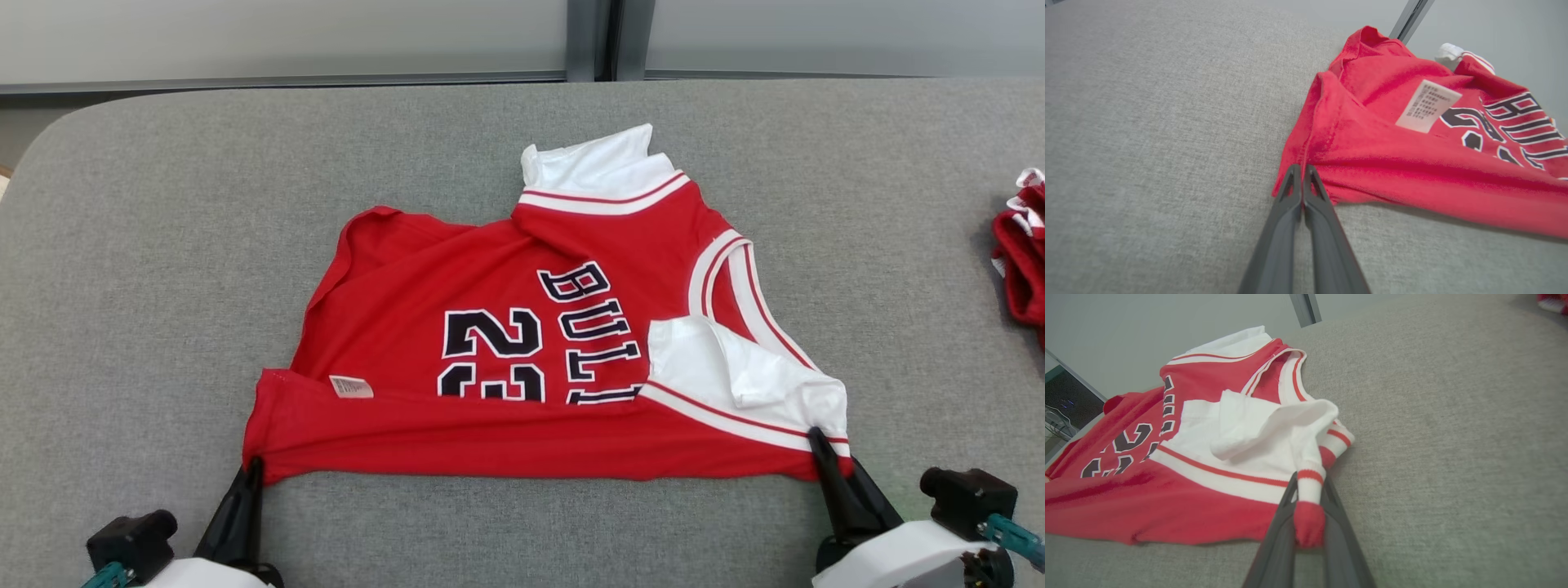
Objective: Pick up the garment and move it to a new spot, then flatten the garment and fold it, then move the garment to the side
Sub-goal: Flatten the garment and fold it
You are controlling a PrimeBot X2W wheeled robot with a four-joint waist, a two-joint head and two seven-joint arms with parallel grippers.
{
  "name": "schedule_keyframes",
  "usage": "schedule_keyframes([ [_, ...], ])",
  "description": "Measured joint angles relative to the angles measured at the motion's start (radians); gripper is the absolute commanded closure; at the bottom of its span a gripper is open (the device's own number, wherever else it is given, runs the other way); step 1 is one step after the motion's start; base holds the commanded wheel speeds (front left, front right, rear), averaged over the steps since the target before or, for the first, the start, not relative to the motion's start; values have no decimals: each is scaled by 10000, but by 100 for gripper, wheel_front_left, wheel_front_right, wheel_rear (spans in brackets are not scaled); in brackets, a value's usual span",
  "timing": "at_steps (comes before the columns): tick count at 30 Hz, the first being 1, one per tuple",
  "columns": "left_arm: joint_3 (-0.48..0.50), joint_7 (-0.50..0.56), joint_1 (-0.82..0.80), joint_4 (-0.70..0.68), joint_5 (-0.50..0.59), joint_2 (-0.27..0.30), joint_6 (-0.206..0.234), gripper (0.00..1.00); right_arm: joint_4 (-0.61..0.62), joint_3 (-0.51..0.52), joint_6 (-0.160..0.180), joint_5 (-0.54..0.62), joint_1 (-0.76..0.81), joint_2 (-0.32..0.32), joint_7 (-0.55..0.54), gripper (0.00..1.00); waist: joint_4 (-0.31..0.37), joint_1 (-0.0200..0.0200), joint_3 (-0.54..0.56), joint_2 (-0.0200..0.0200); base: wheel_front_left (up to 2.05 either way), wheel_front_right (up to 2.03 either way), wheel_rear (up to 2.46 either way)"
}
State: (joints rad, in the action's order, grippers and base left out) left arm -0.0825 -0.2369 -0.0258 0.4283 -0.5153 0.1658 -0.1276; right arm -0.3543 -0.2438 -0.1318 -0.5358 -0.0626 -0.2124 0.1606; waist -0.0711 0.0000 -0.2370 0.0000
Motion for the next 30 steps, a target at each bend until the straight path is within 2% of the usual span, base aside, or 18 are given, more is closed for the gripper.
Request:
schedule_keyframes([
  [6,115,809,841,-1089,-188,506,69,100,1220,485,-4,125,1162,50,-520,100,-28,-1,325,0,0,0,0],
  [9,174,1363,1352,-1758,-268,713,282,100,1852,744,-4,188,1872,159,-907,100,-26,0,508,0,0,0,0],
  [17,161,2761,2530,-2905,-658,775,844,100,2840,1262,-4,359,3441,648,-1900,100,-24,0,960,0,0,0,0],
  [18,130,2872,2563,-2924,-690,756,857,68,2847,1304,-4,357,3513,679,-2033,100,-29,0,1001,0,0,0,0],
  [19,102,2894,2581,-2934,-690,717,918,3,2857,1329,-2,357,3547,700,-2067,90,-36,0,1038,0,0,0,0],
  [20,84,2871,2580,-2938,-683,681,963,0,2882,1361,-2,357,3542,740,-2128,55,-40,0,1063,0,0,0,0],
  [21,94,2775,2557,-2920,-685,619,1007,0,2859,1354,-2,376,3525,754,-2161,5,-43,0,1087,0,0,0,0],
  [22,82,2744,2509,-2842,-677,581,1032,0,2832,1338,0,456,3482,744,-2192,0,-40,0,1113,0,0,0,0],
  [30,165,690,1969,-3020,163,249,1528,0,3521,1611,10,1546,2394,663,-1262,0,153,0,1222,0,0,0,0],
])
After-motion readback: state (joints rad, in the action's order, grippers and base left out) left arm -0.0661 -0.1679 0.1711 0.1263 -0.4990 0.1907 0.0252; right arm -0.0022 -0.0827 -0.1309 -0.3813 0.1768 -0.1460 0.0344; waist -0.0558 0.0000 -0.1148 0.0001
